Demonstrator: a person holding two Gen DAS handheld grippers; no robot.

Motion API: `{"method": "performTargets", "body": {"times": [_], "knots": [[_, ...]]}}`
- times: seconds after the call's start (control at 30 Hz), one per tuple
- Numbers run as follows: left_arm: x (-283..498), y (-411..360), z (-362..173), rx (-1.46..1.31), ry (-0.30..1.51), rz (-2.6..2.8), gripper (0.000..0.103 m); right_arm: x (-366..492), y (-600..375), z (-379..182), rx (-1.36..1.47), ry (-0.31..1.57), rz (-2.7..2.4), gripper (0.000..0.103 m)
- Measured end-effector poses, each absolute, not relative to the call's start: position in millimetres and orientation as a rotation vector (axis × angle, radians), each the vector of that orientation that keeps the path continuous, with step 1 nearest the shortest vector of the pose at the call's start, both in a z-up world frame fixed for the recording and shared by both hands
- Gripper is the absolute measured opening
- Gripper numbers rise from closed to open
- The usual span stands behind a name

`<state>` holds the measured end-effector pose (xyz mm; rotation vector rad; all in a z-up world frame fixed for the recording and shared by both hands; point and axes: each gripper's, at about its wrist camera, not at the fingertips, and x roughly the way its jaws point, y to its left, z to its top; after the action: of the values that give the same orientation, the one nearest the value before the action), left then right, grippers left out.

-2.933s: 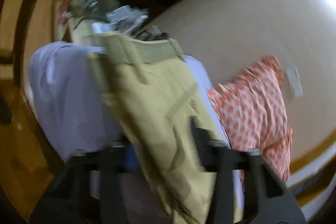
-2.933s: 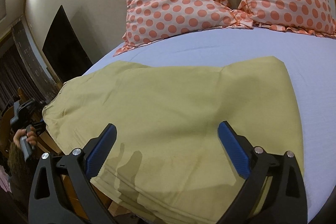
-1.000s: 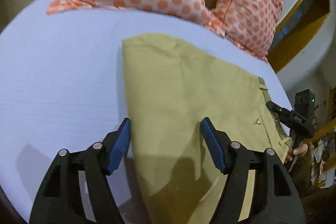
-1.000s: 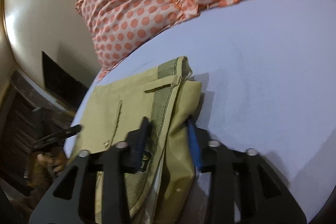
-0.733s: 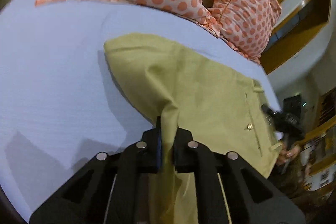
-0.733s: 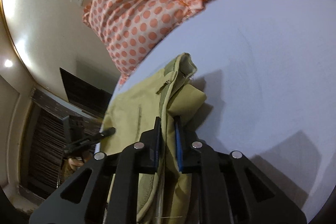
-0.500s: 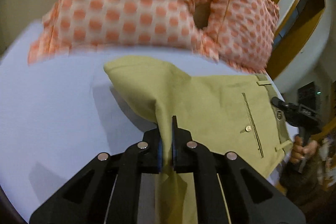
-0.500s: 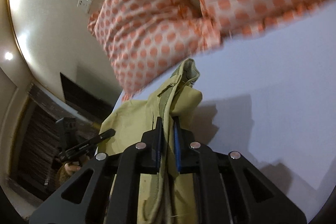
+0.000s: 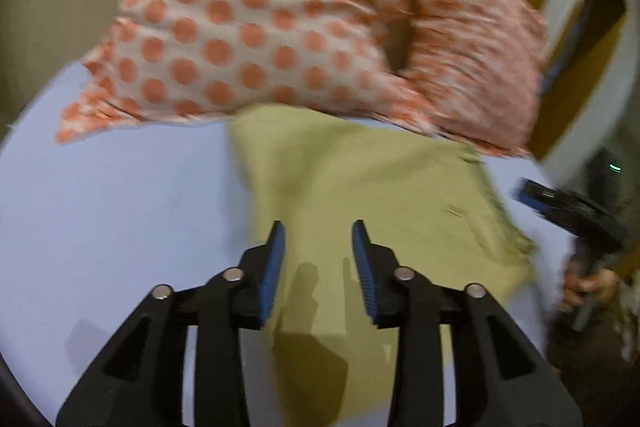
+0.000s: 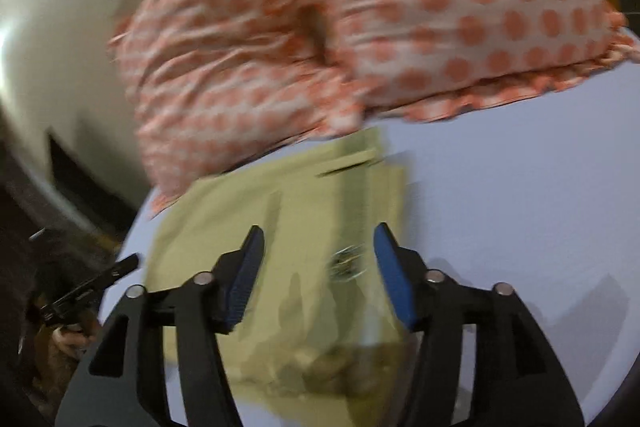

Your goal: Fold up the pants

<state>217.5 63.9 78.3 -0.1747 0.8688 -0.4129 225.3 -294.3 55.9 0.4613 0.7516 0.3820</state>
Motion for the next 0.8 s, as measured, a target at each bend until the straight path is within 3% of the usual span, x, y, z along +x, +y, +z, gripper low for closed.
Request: {"method": "performTargets", "body": {"times": [0.13,0.27,0.33,0.4,0.43,0.5,0.67,0.8], "knots": [[230.3,38.0,49.5,-0.169,1.007,-0.448,0.042,239.4,-269.9,31.1,0.439,0.889,0.378,0.069],[240.4,36.5,42.5,-0.167,1.007,-0.372,0.035,242.7,-278.1,27.0,0.519,0.907,0.336,0.069],[225.8,38.0,50.5,-0.135,0.994,-0.312,0.050,226.2,-275.4,35.8,0.452,0.909,0.223,0.075],[200.9,39.9,62.1,-0.066,0.942,-0.263,0.074,190.8,-264.7,51.0,0.360,0.842,0.186,0.095],[180.6,41.0,68.6,-0.028,0.903,-0.238,0.079,177.2,-259.9,52.5,0.340,0.814,0.195,0.099],[149.7,44.7,75.2,0.014,0.858,-0.184,0.099,136.9,-245.7,56.0,0.278,0.758,0.191,0.102],[83.3,40.6,65.1,0.076,0.832,-0.132,0.101,84.3,-198.2,32.1,0.133,0.766,0.156,0.102],[76.9,33.4,46.6,0.091,0.850,-0.117,0.101,78.0,-177.8,12.8,0.084,0.801,0.129,0.102]]}}
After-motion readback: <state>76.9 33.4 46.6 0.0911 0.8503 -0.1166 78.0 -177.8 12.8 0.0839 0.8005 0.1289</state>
